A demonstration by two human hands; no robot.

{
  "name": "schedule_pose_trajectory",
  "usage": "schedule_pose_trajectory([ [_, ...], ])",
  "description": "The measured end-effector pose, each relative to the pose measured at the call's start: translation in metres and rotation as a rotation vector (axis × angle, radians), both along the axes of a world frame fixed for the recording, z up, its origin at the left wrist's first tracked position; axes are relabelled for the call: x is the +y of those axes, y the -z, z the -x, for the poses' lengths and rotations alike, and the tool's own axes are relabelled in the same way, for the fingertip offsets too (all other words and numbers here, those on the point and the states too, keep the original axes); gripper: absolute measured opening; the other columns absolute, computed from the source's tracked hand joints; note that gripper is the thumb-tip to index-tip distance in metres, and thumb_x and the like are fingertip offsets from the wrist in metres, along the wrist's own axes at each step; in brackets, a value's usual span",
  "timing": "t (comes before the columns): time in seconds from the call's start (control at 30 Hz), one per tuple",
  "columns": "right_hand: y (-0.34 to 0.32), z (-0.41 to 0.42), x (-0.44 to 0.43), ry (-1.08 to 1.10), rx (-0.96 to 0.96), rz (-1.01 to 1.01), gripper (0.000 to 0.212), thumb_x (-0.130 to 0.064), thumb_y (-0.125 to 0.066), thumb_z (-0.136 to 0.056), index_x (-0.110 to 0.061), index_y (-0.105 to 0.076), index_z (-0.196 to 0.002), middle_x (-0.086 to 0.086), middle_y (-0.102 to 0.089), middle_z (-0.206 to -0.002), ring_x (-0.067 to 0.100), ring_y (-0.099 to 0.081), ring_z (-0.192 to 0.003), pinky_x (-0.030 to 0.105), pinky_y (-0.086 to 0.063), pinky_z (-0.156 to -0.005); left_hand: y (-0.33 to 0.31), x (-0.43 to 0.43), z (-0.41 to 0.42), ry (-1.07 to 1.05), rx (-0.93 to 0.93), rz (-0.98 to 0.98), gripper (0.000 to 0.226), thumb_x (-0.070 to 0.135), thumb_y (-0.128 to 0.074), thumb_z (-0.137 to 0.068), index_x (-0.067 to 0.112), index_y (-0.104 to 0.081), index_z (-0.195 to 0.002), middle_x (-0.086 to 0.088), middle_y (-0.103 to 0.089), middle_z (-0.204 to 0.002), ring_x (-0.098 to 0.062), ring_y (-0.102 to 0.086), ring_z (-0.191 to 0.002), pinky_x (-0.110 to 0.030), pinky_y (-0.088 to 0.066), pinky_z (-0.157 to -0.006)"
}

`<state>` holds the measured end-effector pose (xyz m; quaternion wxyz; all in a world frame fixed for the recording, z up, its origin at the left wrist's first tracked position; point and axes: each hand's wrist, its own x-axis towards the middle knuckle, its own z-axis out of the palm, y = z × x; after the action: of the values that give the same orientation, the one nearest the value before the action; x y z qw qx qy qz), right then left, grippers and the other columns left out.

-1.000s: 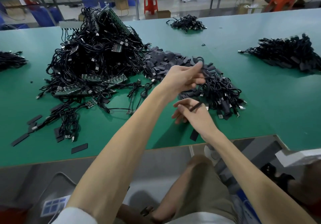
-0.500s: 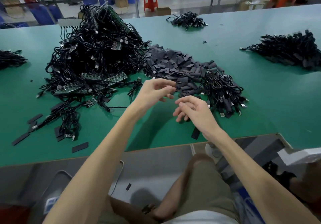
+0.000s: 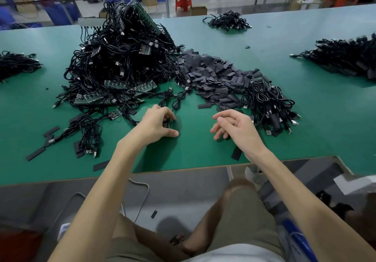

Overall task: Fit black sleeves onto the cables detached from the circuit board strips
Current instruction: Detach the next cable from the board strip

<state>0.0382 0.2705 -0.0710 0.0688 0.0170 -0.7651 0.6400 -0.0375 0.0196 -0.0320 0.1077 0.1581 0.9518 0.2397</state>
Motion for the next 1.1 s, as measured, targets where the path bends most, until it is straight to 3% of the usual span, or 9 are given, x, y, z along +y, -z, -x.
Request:
schedule_pose_trajectory([
  [0.1, 0.0, 0.0, 0.0, -0.002, -0.001, -0.002, 0.013, -0.009, -0.054, -0.105, -0.007, -0.066, -0.108, 0.009, -0.077, -0.082, 0.024, -0.072, -0.065, 0.025, -0.047, -0.058, 0.004, -0.001, -0.001, 0.036, 0.083, -0.052, 0.038, 0.036, -0.081, -0.084, 0.02, -0.067, -0.115, 0.003, -0.055, -0.108, -0.015, -0.057, -0.104, -0.025, -0.046, -0.088],
  [0.17, 0.0, 0.0, 0.0, -0.003, -0.004, 0.001, 0.013, -0.009, -0.054, -0.104, -0.007, -0.066, -0.107, 0.009, -0.077, -0.082, 0.024, -0.071, -0.065, 0.025, -0.047, -0.058, 0.006, 0.001, -0.004, 0.013, 0.164, -0.195, 0.025, 0.04, -0.072, -0.092, 0.02, -0.071, -0.107, 0.01, -0.067, -0.097, -0.004, -0.064, -0.089, -0.015, -0.046, -0.075],
  [0.3, 0.001, 0.0, 0.0, -0.033, 0.002, -0.021, 0.009, -0.01, -0.059, -0.102, -0.01, -0.068, -0.106, 0.008, -0.077, -0.083, 0.021, -0.072, -0.066, 0.022, -0.048, -0.06, 0.013, 0.018, -0.014, 0.006, 0.203, -0.382, 0.021, 0.039, -0.065, -0.097, 0.021, -0.074, -0.095, 0.013, -0.072, -0.082, -0.001, -0.065, -0.071, -0.014, -0.046, -0.061],
  [0.4, 0.0, -0.001, -0.001, -0.086, 0.02, -0.016, 0.012, -0.012, -0.073, -0.094, -0.013, -0.071, -0.105, 0.012, -0.074, -0.092, 0.018, -0.07, -0.07, 0.02, -0.054, -0.07, 0.021, 0.037, -0.022, 0.063, 0.175, -0.448, 0.019, 0.037, -0.067, -0.096, 0.021, -0.074, -0.091, 0.009, -0.074, -0.083, -0.011, -0.068, -0.079, -0.024, -0.051, -0.069],
  [0.5, 0.001, -0.001, -0.002, -0.133, 0.015, -0.092, 0.021, -0.019, -0.082, -0.086, -0.02, -0.073, -0.105, 0.004, -0.075, -0.099, 0.015, -0.063, -0.076, 0.028, -0.055, -0.079, 0.025, 0.051, -0.026, 0.049, 0.169, -0.566, 0.019, 0.035, -0.069, -0.095, 0.018, -0.074, -0.089, 0.008, -0.074, -0.08, -0.009, -0.067, -0.074, -0.019, -0.049, -0.067],
  [0.67, 0.001, -0.002, -0.003, -0.124, 0.018, -0.164, 0.018, -0.025, -0.083, -0.086, -0.026, -0.072, -0.101, -0.014, -0.074, -0.093, 0.005, -0.06, -0.07, 0.029, -0.051, -0.072, 0.024, 0.054, -0.029, 0.033, 0.124, -0.642, 0.02, 0.034, -0.072, -0.093, 0.015, -0.072, -0.086, 0.004, -0.075, -0.074, -0.004, -0.067, -0.063, -0.014, -0.048, -0.061],
  [0.8, 0.001, -0.002, -0.004, -0.125, 0.036, -0.206, 0.016, -0.023, -0.081, -0.087, -0.024, -0.068, -0.098, -0.009, -0.072, -0.088, 0.011, -0.058, -0.07, 0.03, -0.047, -0.068, 0.023, 0.051, -0.032, 0.079, 0.079, -0.66, 0.021, 0.031, -0.077, -0.09, 0.011, -0.072, -0.088, -0.004, -0.075, -0.075, -0.021, -0.073, -0.07, -0.037, -0.061, -0.073],
  [0.93, -0.001, -0.002, -0.006, -0.127, 0.054, -0.189, 0.012, -0.02, -0.079, -0.089, -0.018, -0.068, -0.094, -0.001, -0.07, -0.086, 0.014, -0.062, -0.068, 0.03, -0.053, -0.069, 0.024, 0.052, -0.033, 0.118, 0.074, -0.615, 0.018, 0.018, -0.083, -0.084, 0.008, -0.07, -0.091, -0.003, -0.076, -0.082, -0.025, -0.072, -0.08, -0.045, -0.059, -0.082],
  [1.1, 0.0, 0.0, -0.005, -0.098, 0.032, -0.19, 0.007, -0.012, -0.073, -0.093, -0.016, -0.066, -0.094, -0.011, -0.066, -0.078, 0.013, -0.064, -0.063, 0.035, -0.053, -0.07, 0.025, 0.049, -0.031, 0.135, 0.112, -0.566, 0.011, 0.014, -0.079, -0.087, 0.01, -0.074, -0.096, 0.004, -0.077, -0.088, -0.015, -0.073, -0.084, -0.038, -0.058, -0.085],
])
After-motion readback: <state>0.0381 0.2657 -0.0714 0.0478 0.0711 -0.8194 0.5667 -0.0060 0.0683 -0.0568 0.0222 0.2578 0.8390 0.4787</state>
